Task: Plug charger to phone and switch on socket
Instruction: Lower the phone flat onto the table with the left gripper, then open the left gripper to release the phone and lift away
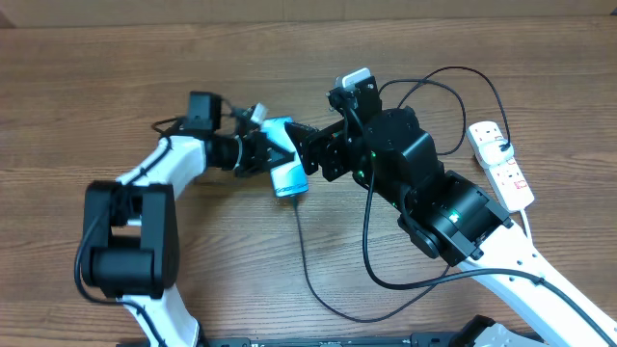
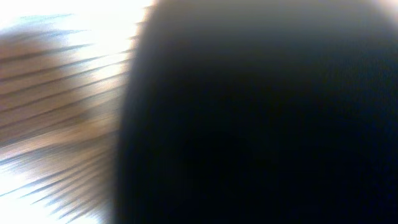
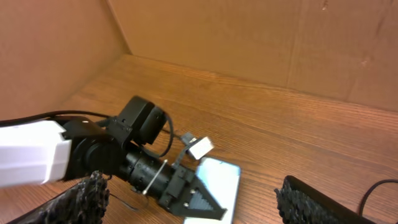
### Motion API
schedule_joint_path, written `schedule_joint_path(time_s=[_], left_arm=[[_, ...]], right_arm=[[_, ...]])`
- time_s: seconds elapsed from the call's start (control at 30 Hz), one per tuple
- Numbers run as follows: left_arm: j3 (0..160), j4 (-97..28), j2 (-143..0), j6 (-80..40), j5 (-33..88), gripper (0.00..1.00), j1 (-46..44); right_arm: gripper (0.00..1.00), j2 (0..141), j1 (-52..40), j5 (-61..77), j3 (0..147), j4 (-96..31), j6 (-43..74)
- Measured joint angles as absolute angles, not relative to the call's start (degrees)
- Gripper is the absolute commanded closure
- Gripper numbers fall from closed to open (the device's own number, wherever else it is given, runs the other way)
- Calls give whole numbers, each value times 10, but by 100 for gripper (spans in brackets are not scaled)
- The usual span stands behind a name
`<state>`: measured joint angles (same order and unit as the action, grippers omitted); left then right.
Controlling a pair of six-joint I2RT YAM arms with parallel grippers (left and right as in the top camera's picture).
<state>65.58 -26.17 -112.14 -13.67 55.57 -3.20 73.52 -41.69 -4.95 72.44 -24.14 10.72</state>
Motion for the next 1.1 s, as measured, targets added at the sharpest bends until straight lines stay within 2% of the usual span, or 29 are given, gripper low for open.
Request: schedule_joint_path(time_s=[0.2,0.4,0.67,0.8,1.1], left_arm=[[655,-334,-1153,-92,516,96,33],[655,-415,-1155,-2,481,96,41],[655,-413,-1155,51,477,95,41],[655,-408,-1155,59,473,89,41],[655,-435,-1155,125,463,89,37]], right_arm=[[9,735,-417,-50,724,-241,107],[9,735,-417,-52,724,-240,107],[8,735,-417,-61,724,-240,107],[6,735,-417,-67,724,-241,107],[3,735,-417,-70,724,-239,107]])
